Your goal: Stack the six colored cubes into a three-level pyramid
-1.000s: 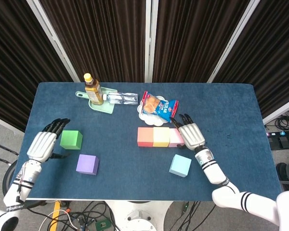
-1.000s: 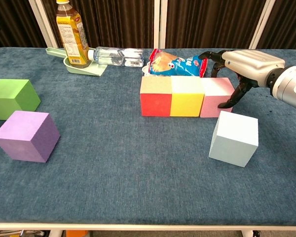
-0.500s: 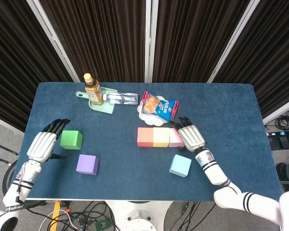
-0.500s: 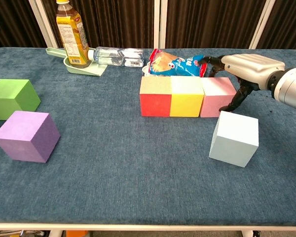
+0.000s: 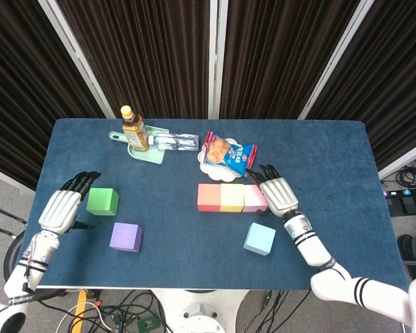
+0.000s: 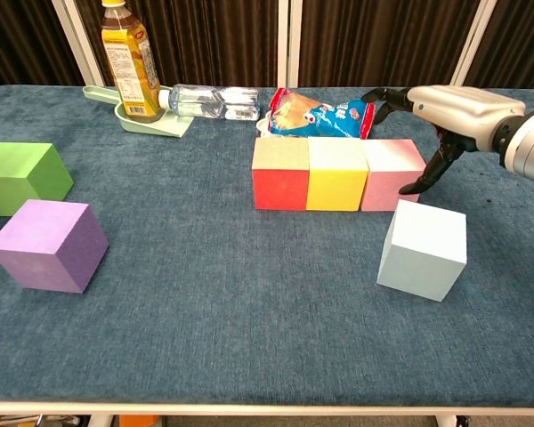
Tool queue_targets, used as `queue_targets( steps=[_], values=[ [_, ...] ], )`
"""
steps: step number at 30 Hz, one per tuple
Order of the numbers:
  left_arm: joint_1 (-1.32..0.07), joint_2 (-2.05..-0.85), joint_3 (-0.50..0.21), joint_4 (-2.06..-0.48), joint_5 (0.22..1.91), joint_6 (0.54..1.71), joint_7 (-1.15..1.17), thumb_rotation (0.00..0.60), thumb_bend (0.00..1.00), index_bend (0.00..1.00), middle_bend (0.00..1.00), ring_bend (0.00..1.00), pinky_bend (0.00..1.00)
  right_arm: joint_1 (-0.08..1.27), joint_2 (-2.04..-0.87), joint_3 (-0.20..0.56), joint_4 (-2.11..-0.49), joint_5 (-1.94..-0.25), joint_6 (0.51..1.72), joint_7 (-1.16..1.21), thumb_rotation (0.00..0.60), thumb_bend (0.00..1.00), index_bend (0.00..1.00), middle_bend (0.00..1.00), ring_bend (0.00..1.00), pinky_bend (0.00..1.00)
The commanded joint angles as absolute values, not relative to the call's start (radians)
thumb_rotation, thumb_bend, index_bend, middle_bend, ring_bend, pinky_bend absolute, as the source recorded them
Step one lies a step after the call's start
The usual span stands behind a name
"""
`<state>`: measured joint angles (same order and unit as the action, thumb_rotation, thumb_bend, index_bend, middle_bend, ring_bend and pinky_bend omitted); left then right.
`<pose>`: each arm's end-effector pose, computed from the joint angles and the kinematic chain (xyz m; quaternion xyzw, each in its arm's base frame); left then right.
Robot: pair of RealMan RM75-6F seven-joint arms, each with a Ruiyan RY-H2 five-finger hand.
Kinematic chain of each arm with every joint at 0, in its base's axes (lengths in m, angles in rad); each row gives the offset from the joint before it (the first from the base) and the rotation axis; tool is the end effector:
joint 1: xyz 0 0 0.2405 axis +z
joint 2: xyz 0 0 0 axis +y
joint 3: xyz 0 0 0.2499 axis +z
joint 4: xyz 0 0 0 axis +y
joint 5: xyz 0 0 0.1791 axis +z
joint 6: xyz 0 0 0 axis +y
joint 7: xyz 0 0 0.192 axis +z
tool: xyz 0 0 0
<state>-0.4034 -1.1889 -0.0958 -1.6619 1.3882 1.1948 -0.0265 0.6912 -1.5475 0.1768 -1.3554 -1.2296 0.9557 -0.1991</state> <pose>-0.2235 0.3116 0.1205 -0.6535 -0.4280 -0.4214 0.4606 -0.1608 -0.3839 0.0073 0.7318 -0.3754 0.3772 0.4258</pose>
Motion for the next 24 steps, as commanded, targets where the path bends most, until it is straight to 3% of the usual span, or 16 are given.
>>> queue_targets(
  steps=[1,11,24],
  values=[
    [-0.404,-1.188,-0.097,-1.663,1.389,1.195,-0.026,0.600,0.00,0.06,0.07,0.03,0.16,0.694,-1.550,0.178,-1.349,-1.232,0.956,-0.201,0.600,0.00,0.00,0.29,0.00,0.00],
    [-0.403,-1.184,-0.094,-1.669,1.387,1.192,-0.022,0.600,0.00,0.06,0.07,0.03,0.16,0.693,-1.571,0.179,-1.330,-1.229,0.967,-0.199,0.600,0.04,0.00,0.44,0.00,0.00],
    [-0.403,-1.179,-0.092,-1.672,1.388,1.187,-0.026,0.600,0.00,0.06,0.07,0.03,0.16,0.684,-1.576,0.186,-1.327,-1.216,0.973,-0.178,0.600,0.05,0.00,0.47,0.00,0.00]
  ],
)
